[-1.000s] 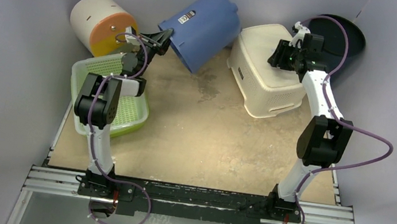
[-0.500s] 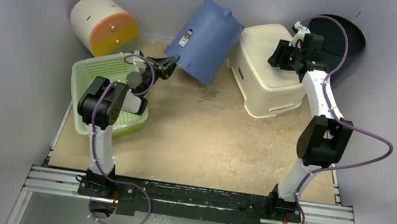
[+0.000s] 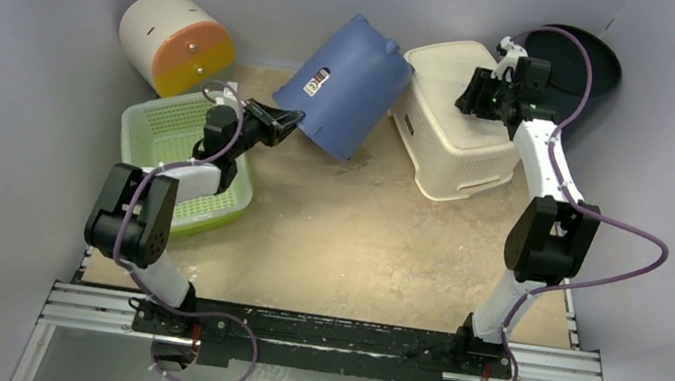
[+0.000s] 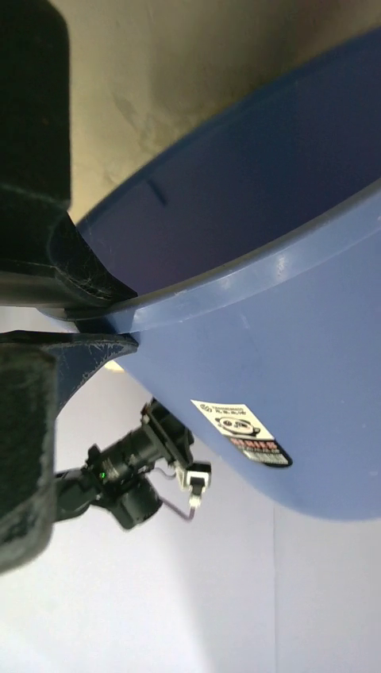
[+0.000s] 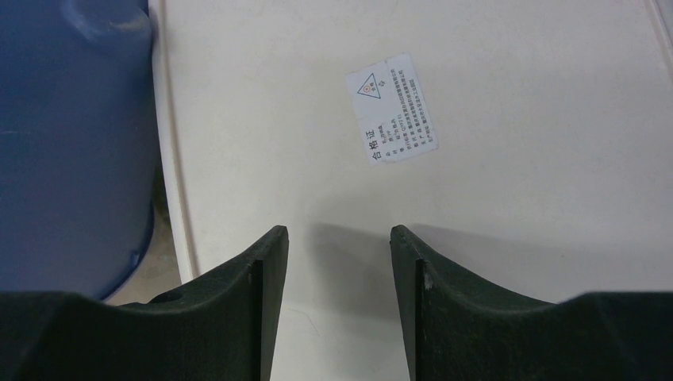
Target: Turn the large container upside down
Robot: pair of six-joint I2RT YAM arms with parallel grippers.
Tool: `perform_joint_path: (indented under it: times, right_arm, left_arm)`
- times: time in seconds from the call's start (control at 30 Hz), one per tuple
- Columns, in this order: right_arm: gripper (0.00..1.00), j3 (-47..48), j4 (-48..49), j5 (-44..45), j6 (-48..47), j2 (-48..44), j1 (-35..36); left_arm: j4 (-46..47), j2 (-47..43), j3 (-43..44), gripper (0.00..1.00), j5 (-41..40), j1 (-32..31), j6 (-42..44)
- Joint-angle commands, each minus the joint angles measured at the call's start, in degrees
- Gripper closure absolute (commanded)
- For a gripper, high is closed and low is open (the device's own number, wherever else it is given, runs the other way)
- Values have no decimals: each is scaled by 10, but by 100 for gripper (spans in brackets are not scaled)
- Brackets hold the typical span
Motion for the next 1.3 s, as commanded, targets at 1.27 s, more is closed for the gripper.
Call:
perform_joint_path:
  times: [1.27]
  right_arm:
    - [46,-29,-1,-5,-9,-30,-2]
  left_arm:
    - [-716,-55,133,61,-126,60,342]
